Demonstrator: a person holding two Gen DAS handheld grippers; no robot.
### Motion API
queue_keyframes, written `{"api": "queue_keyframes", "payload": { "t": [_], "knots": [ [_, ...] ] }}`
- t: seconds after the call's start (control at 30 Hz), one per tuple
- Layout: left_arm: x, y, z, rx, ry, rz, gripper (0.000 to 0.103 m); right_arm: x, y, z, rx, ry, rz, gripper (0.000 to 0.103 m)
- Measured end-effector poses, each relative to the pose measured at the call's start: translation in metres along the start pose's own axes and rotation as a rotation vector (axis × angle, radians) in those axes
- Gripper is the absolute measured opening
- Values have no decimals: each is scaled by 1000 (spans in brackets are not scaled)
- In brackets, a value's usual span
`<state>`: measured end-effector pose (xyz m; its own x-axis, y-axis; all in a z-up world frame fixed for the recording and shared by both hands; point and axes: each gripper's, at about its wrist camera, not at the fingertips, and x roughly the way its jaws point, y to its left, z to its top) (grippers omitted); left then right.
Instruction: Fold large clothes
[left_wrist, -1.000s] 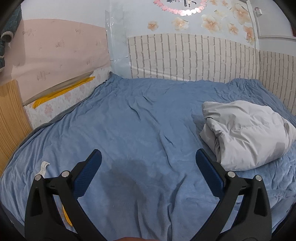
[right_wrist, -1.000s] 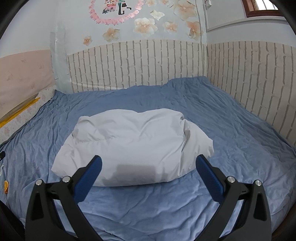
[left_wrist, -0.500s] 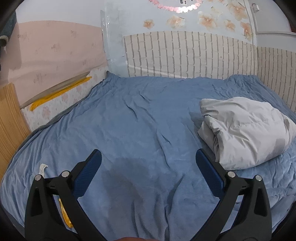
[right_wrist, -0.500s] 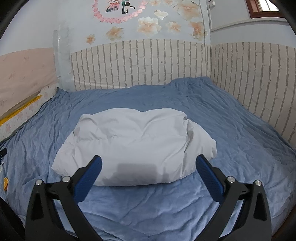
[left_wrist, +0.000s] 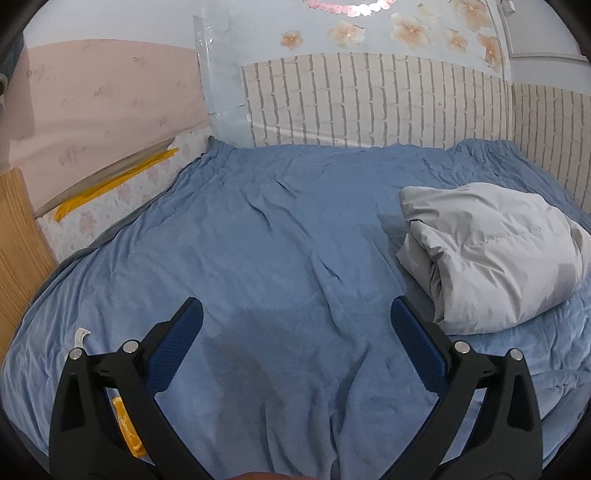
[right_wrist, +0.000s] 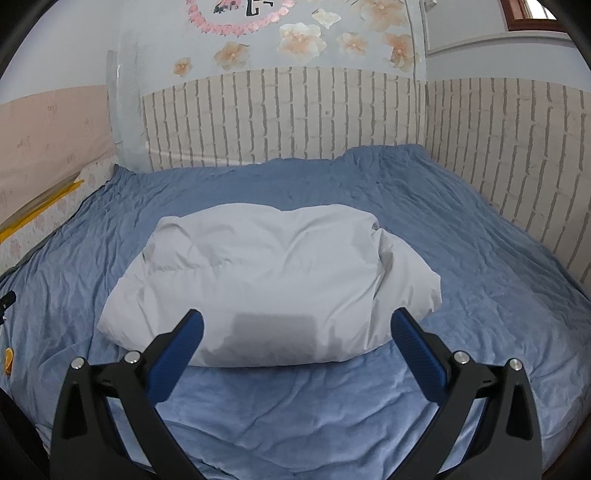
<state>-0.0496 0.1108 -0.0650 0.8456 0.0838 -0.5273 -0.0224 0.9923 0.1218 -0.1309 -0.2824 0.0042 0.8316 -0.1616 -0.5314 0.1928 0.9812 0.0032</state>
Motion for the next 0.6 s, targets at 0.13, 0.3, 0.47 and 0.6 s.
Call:
{"api": "queue_keyframes", "payload": {
  "t": [0.13, 0.3, 0.47, 0.6],
  "knots": [
    [2, -3, -2, 12, 5, 0, 100, 2, 1, 0, -1, 1, 3, 101],
    [3, -5, -1, 21, 6, 2, 100, 4, 1, 0, -5, 1, 4, 101],
    [9, -9, -1, 36, 19, -8, 100, 6, 2, 1, -7, 3, 8, 101],
    [12, -8, 0, 26, 22, -13, 100, 7, 3, 1, -10, 4, 9, 101]
  ]
}}
